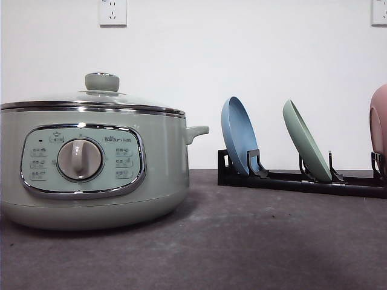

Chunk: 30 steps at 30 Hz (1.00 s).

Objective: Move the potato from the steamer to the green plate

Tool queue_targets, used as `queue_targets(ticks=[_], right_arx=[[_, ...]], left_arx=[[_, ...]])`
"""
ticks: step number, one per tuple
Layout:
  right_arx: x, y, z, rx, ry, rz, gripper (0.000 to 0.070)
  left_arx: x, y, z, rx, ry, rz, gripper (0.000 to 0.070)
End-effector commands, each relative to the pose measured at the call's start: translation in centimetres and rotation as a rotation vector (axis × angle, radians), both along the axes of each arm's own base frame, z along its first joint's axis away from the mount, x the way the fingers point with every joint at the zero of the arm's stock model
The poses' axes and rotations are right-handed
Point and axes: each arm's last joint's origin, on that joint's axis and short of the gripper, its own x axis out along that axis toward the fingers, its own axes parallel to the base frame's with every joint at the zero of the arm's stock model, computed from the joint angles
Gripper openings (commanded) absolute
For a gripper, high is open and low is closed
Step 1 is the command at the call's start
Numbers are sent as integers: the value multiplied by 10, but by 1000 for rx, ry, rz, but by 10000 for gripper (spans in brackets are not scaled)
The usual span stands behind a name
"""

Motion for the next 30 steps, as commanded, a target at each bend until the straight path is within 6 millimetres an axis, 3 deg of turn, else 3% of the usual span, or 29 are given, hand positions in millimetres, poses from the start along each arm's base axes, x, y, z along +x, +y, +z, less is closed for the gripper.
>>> queue_targets(ticks=[1,6,14,23,25,27,28,30], right_arx=[[2,1,13,-58,-5,31,1],[11,2,40,-134,59,120,1],[27,5,66,-227,163,220,1],[33,15,77,-272,259,328,1],[33,16,77,-274,257,338,2],[33,16,77,-265,264,336,21],[33,16,77,-263,267,335,75],[33,16,77,-258,272,334,277]], left_arx=[[3,-1,15,89,-23,-63,3],[14,-3,44,176,25,-181,2],[24,-13,79,288,56,-342,2],[26,-24,92,306,81,-454,4],[26,-25,91,306,89,-460,61],[26,-25,91,305,91,-461,208],[26,-25,91,305,91,-461,300],[26,-25,91,305,91,-461,486]])
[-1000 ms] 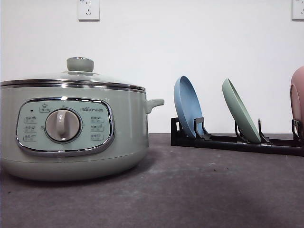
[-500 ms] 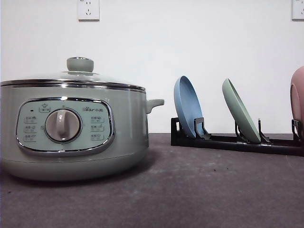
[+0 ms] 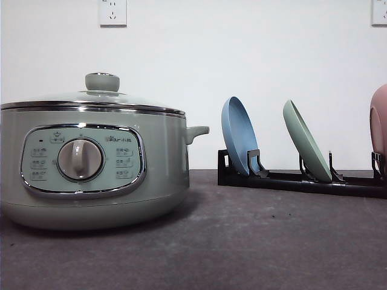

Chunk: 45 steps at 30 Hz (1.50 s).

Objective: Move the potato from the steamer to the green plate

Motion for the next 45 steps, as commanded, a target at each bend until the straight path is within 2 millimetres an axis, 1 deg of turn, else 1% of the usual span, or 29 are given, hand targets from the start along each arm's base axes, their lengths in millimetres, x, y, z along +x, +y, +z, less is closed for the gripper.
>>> queue_targets(ticks=[1,2,3,4,14,16,20,24,28,32,37,41,45], right_arx=[[0,0,6,5,-15,-1,375],[0,0,6,8,-12,-4,448],[0,0,6,11,-9,-10,487],[0,0,6,13,-7,-11,502],[1,0,6,35,9,-33,502],[4,0,7,47,11,-60,502],[17,0,8,104,24,-91,502],[40,2,6,129,48,-106,501],[69,4,6,131,93,-113,501],[104,6,13,125,121,-113,501],[153,9,18,118,160,-119,501],[191,12,16,101,186,-140,501],[224,15,8,88,215,-155,500]], left_arx=[[0,0,6,4,-31,-10,547],[0,0,6,4,-31,-10,582],[0,0,6,4,-31,-10,599],[0,0,6,4,-31,-10,598],[-1,0,6,-1,-28,-7,596],[-1,0,6,-1,-29,-7,596],[-1,0,6,-2,-28,-7,596],[-1,0,6,-1,-27,-7,596],[-1,0,6,-1,-28,-7,596],[-1,0,6,-1,-28,-7,596],[-1,0,6,-1,-28,-7,596],[-1,0,6,-1,-28,-7,596],[0,0,6,-1,-28,-7,596]])
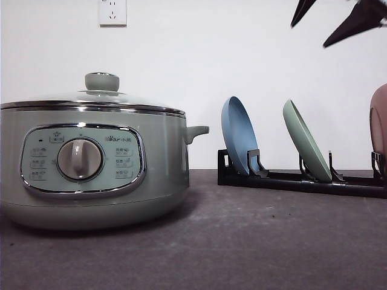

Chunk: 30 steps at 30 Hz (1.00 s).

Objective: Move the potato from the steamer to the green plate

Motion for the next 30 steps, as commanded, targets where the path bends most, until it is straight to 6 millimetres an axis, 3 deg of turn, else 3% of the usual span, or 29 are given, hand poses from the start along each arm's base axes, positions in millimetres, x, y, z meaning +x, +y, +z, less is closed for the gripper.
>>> queue_targets(ticks=[1,10,17,22,26,30], right_arx=[[15,3,-1,-1,-4,-4,500],[65,13,-41,-27,19,-18,482],[86,19,-69,-71,49,-55,477],[94,23,-82,-92,63,-67,377],[97,24,-88,-97,69,-71,357],[99,24,-92,-103,78,-76,268]], left_arx=[[0,0,6,-1,-28,-7,596],[0,0,6,-1,-27,-7,596],[0,0,6,-1,-27,-7,596],[0,0,6,-1,-27,-7,596],[0,0,6,-1,-27,-7,596],[0,0,6,-1,-27,-7,596]])
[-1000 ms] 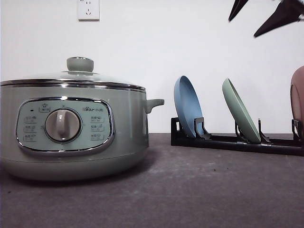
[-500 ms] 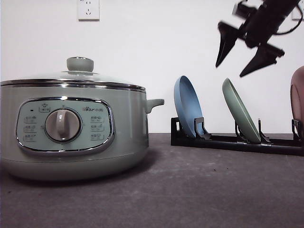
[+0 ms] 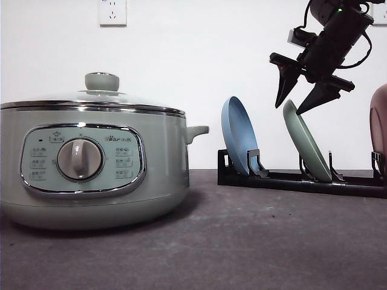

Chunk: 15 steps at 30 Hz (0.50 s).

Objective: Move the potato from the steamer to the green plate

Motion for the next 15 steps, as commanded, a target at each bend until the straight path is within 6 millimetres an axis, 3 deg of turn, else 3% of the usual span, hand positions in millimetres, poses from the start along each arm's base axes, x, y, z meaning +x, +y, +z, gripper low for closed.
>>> queue_targets(ticks=[1,4,7,13,15], right_arx=[[8,3,-4,3,-2,-2,265],[9,3,-6,3,2,-2,246],[9,3,-8,3,9,-2,166],[10,3,-8,3,8,-2,116],[10,3,-8,3,8,-3,65]], left_arx=[[0,0,6,-1,-27,-7,596],[0,0,6,-1,-27,-7,596],[0,0,6,-1,-27,-7,596],[0,0,6,-1,-27,-7,596],[0,0,6,-1,-27,-7,596]])
